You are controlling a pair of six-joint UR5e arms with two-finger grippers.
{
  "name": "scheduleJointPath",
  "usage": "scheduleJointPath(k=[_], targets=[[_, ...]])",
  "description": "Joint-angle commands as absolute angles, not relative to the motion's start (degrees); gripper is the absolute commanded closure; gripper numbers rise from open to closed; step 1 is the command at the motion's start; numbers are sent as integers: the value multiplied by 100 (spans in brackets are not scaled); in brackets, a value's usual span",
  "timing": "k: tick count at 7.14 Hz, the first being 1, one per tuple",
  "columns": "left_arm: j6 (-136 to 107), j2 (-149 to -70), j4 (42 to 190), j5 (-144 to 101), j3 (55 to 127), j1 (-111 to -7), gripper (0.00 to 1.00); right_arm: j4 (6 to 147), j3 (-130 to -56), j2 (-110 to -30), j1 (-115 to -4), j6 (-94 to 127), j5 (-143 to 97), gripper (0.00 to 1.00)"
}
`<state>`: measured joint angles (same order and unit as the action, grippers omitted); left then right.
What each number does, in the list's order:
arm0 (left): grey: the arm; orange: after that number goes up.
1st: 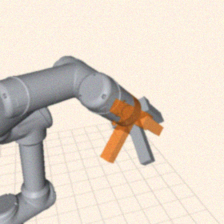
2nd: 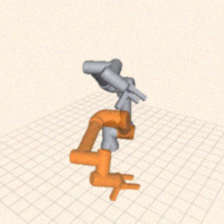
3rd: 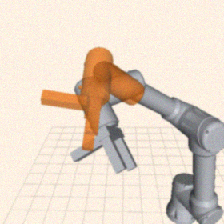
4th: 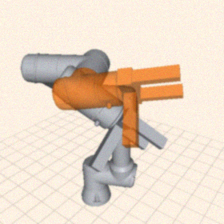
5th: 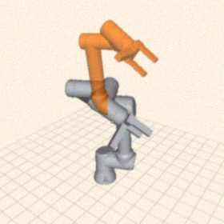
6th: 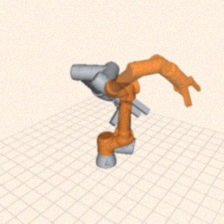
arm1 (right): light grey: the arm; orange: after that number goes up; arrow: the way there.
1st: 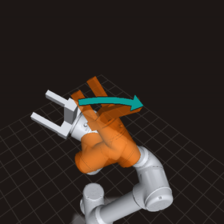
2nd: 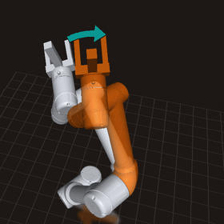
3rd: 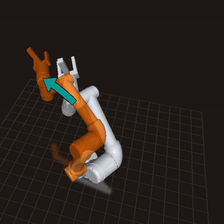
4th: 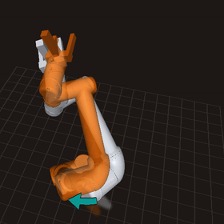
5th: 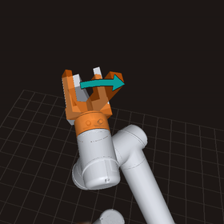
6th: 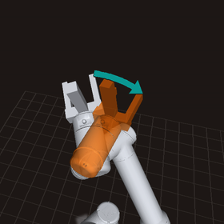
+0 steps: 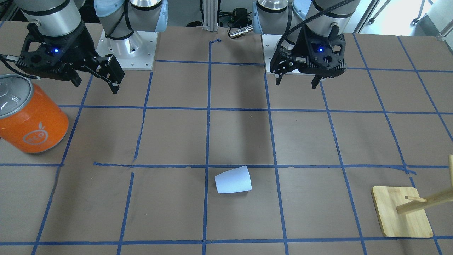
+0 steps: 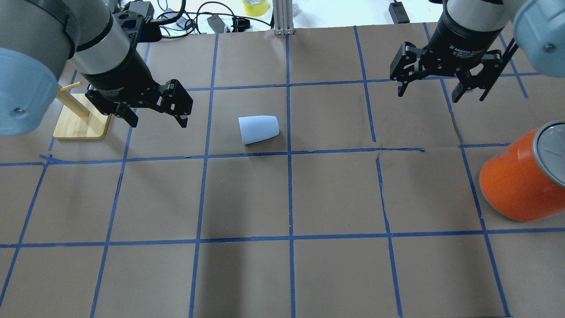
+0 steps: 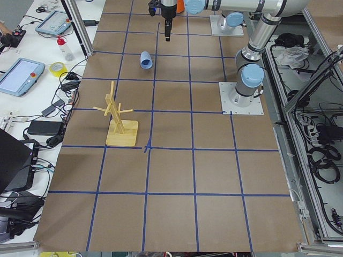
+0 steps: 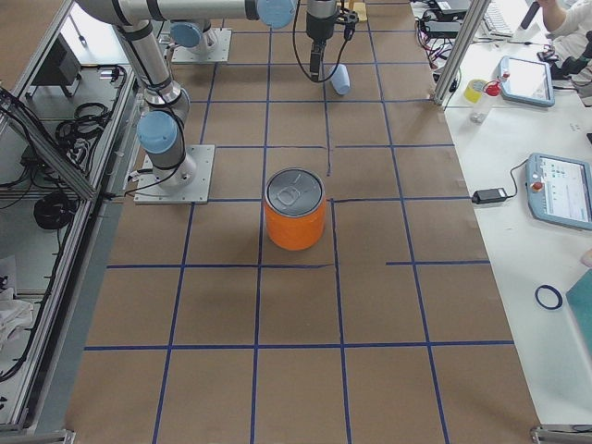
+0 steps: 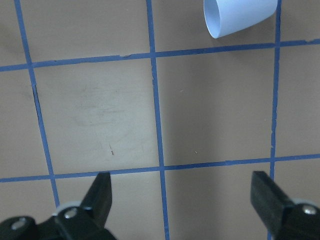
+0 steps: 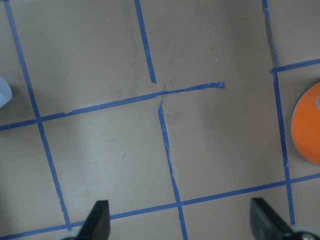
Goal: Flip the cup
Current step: 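Move the left gripper toward the open end of the lying cup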
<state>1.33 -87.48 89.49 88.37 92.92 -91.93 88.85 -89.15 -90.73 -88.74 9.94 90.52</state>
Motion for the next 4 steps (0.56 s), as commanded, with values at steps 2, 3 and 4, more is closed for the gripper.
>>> scheduleJointPath(k=[2, 3, 4], targets=[[97, -9795, 7818, 8438, 9316, -9045, 0, 8877, -8930, -9053, -8868, 967, 9114, 0], [71, -10165, 7579, 7994, 9316, -8983, 0, 8877, -8930, -9053, -8877, 975, 9114, 0], [62, -10482, 7428, 7546, 9316, -8948, 0, 8877, -8930, -9044, -8877, 976, 9123, 0]])
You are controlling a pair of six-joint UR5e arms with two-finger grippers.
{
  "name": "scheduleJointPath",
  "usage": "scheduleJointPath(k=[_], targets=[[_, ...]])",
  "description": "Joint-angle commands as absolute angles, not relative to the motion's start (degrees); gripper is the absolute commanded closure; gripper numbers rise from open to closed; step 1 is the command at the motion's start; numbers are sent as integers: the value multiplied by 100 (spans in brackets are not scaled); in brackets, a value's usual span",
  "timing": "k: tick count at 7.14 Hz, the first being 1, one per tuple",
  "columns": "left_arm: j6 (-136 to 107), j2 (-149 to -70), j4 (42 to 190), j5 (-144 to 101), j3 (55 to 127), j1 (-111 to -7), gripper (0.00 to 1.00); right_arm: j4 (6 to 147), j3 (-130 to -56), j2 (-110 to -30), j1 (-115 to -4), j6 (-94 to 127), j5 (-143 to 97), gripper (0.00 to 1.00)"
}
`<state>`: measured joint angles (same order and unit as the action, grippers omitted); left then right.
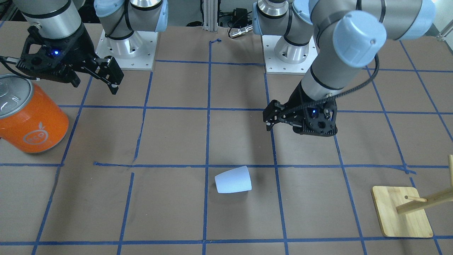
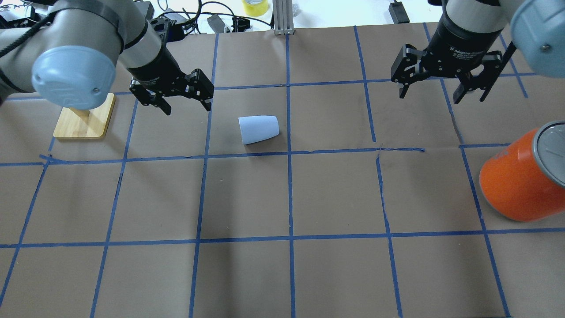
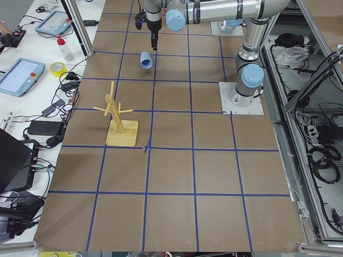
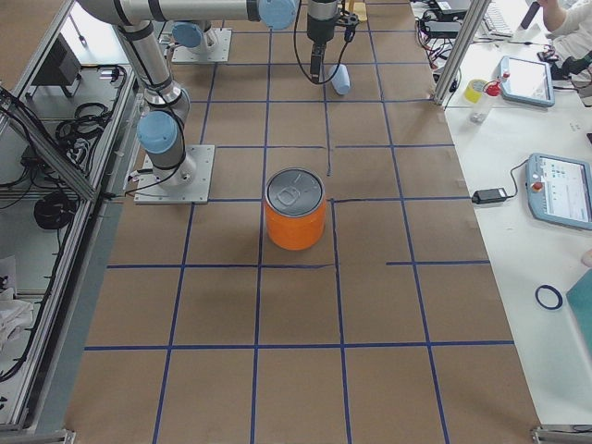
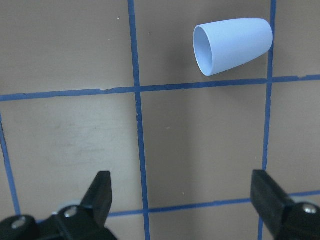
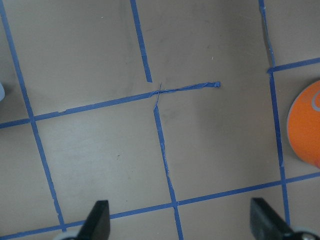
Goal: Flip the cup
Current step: 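Move the left gripper toward the open end of the lying cup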
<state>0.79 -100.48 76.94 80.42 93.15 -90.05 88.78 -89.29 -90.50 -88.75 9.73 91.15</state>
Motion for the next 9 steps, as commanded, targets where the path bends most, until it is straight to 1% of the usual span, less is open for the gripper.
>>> scheduleJointPath(k=[1, 2, 4, 6, 8, 9], targets=[[88, -10729, 7183, 7437, 9412, -8947, 0, 8877, -8938, -9053, -8877, 976, 9123, 0], [97, -10940, 6798, 7122, 9491, -8939, 0, 8868, -8938, -9044, -8877, 976, 9123, 0], [62, -11301, 6645, 6323, 9685, -8764, 0, 8877, -8938, -9044, -8877, 976, 9114, 0], [114, -11434, 6479, 5155, 9904, -8570, 0, 8886, -8947, -9009, -8877, 1037, 9114, 0], [768, -11706, 6434, 4863, 9905, -8534, 0, 8955, -8956, -8991, -8868, 1055, 9088, 0], [1043, -11846, 6442, 4608, 9905, -8473, 7, 8982, -9000, -8887, -8877, 1063, 9114, 0]])
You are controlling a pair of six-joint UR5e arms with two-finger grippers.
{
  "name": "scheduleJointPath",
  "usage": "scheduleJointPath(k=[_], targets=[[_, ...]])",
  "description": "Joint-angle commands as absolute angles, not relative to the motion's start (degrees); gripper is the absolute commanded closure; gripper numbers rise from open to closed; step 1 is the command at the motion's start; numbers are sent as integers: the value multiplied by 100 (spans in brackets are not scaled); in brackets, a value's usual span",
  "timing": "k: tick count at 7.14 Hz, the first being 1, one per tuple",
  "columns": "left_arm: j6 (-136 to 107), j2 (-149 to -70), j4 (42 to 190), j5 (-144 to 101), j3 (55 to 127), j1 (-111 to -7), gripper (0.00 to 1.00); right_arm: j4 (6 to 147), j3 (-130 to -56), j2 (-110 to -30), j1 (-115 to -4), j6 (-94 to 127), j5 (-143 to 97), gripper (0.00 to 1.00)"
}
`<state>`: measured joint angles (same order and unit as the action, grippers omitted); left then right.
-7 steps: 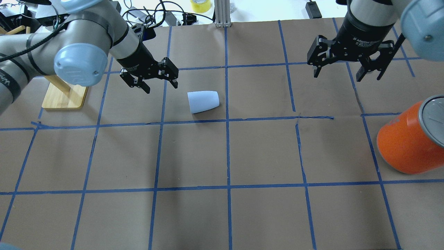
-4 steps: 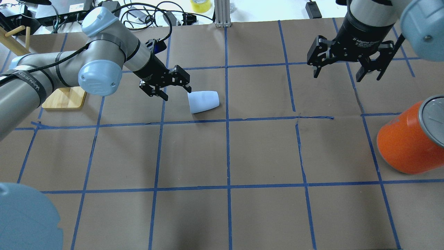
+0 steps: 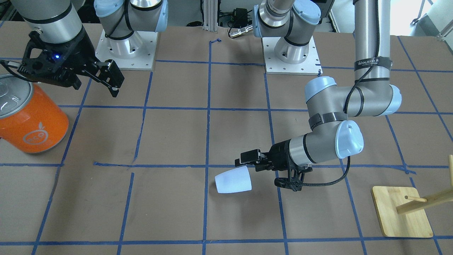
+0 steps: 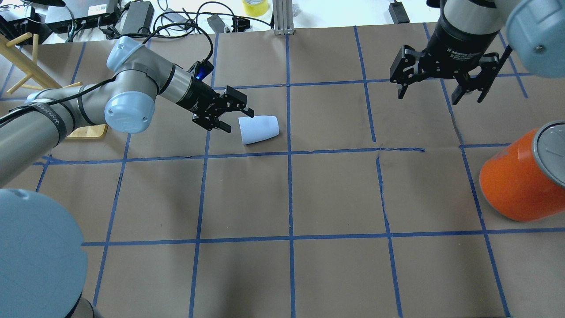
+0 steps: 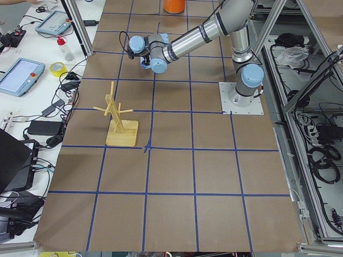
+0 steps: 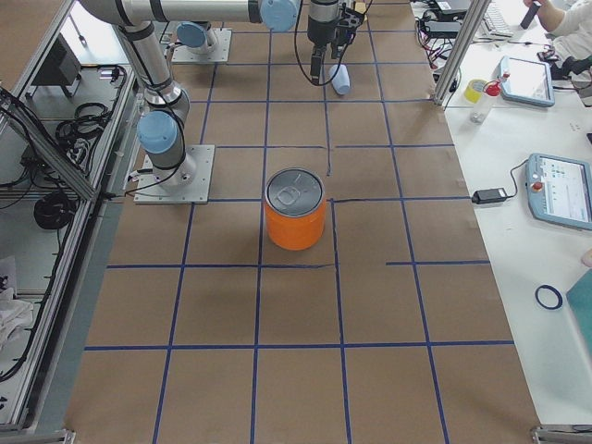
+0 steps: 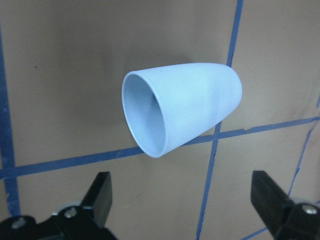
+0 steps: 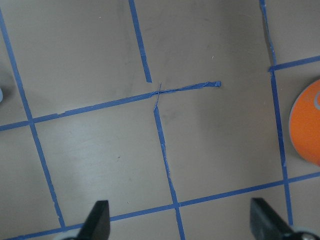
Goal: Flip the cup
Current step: 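Move the left gripper toward the open end of the lying cup, then grasp the cup rim with the left gripper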
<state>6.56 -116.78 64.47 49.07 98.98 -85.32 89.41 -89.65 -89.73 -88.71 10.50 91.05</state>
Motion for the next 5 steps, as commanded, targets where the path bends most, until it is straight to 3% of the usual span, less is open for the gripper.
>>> scheduleJointPath(k=[1, 2, 3, 4, 5], targets=[[1089, -11952, 6425, 4492, 9897, -8455, 10, 8991, -9000, -8877, -8868, 1063, 9114, 0], [1081, -12031, 6425, 4413, 9888, -8455, 14, 8991, -9000, -8877, -8868, 1063, 9106, 0], [1046, -12058, 6434, 4255, 9870, -8455, 43, 8930, -9009, -8877, -8868, 1055, 9123, 0], [994, -12085, 6434, 3488, 9905, -8455, 61, 8921, -9009, -8868, -8868, 1055, 9114, 0], [976, -12137, 6434, 3333, 9905, -8455, 89, 8903, -9009, -8868, -8877, 1063, 9123, 0]])
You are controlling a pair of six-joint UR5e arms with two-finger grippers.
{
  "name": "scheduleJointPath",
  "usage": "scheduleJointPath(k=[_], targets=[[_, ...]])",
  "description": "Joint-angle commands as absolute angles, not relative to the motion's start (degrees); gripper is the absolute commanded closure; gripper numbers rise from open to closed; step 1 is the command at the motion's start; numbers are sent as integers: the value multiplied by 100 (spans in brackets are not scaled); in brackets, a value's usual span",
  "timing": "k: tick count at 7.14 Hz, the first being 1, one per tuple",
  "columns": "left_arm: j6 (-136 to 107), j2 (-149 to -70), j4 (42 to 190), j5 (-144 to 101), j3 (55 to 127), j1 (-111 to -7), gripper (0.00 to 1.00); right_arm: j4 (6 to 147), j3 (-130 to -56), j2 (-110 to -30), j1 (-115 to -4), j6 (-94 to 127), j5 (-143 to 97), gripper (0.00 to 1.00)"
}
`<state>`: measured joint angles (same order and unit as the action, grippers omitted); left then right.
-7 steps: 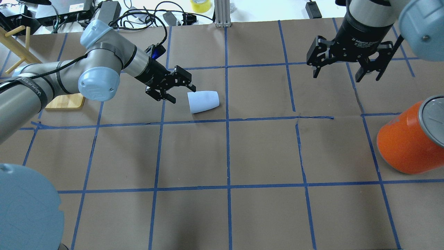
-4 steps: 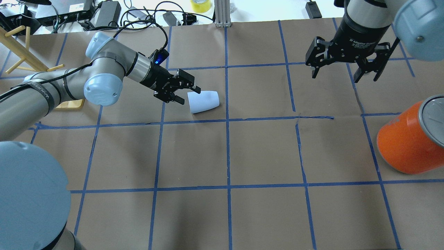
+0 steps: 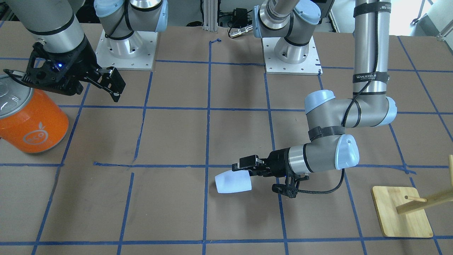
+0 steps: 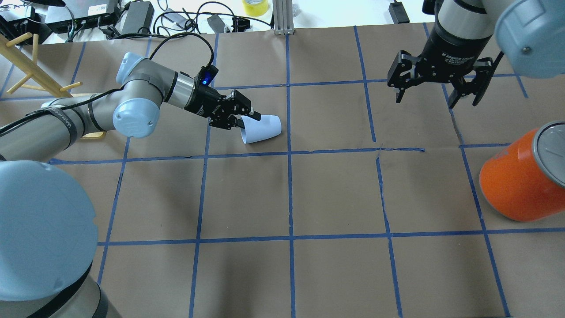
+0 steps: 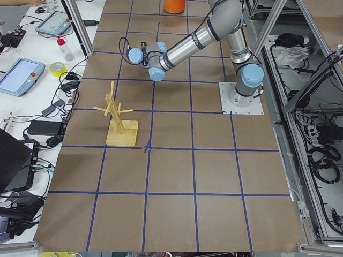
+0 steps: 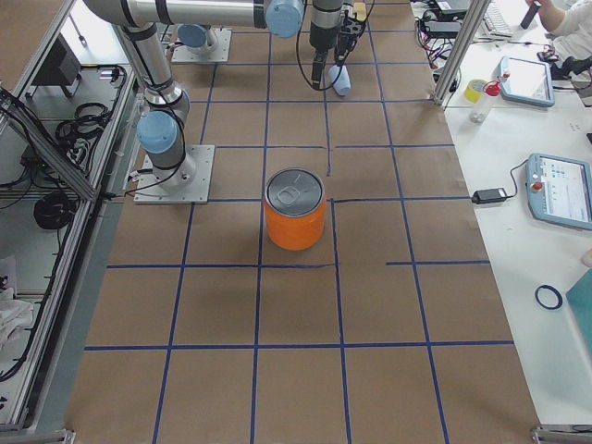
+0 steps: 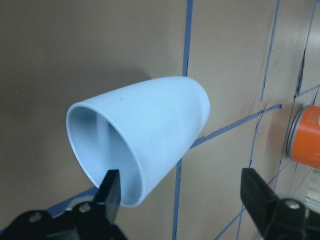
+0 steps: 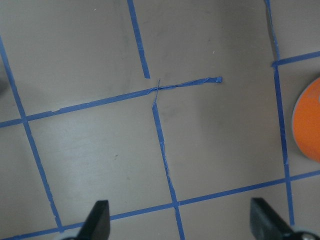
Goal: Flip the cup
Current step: 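Grasp the cup rim with the left gripper, then lift and rotate the cup upright with the left gripper, set it down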
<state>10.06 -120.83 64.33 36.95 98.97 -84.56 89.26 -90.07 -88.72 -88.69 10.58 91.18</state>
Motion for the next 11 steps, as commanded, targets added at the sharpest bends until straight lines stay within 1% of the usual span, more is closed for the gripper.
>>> scheduleJointPath(k=[1, 3, 4, 5, 6, 7, 8, 9, 11], targets=[[967, -12155, 6434, 3331, 9888, -8455, 100, 8886, -9026, -8868, -8877, 1046, 9132, 0], [767, -12086, 6425, 3375, 9844, -8455, 100, 8886, -9026, -8868, -8877, 1046, 9123, 0], [-53, -11928, 6346, 3706, 9670, -8455, 100, 8886, -9026, -8868, -8877, 1046, 9123, 0], [-897, -11770, 6085, 4805, 9276, -8455, 100, 8886, -9026, -8868, -8877, 1046, 9123, 0], [-1036, -11638, 6247, 5791, 8881, -8455, 100, 8886, -9026, -8868, -8868, 1037, 9114, 0], [-967, -11567, 6388, 7036, 8633, -8455, 100, 8964, -9026, -8859, -8877, 1046, 9079, 0], [-192, -11506, 6555, 8075, 8509, -8490, 100, 8965, -9026, -8859, -8877, 1028, 9114, 0], [947, -11479, 6678, 8678, 8499, -8473, 100, 8956, -9026, -8859, -8877, 1011, 9123, 0], [1186, -11644, 6610, 8903, 8517, -8411, 100, 8956, -9026, -8859, -8877, 1002, 9114, 0]])
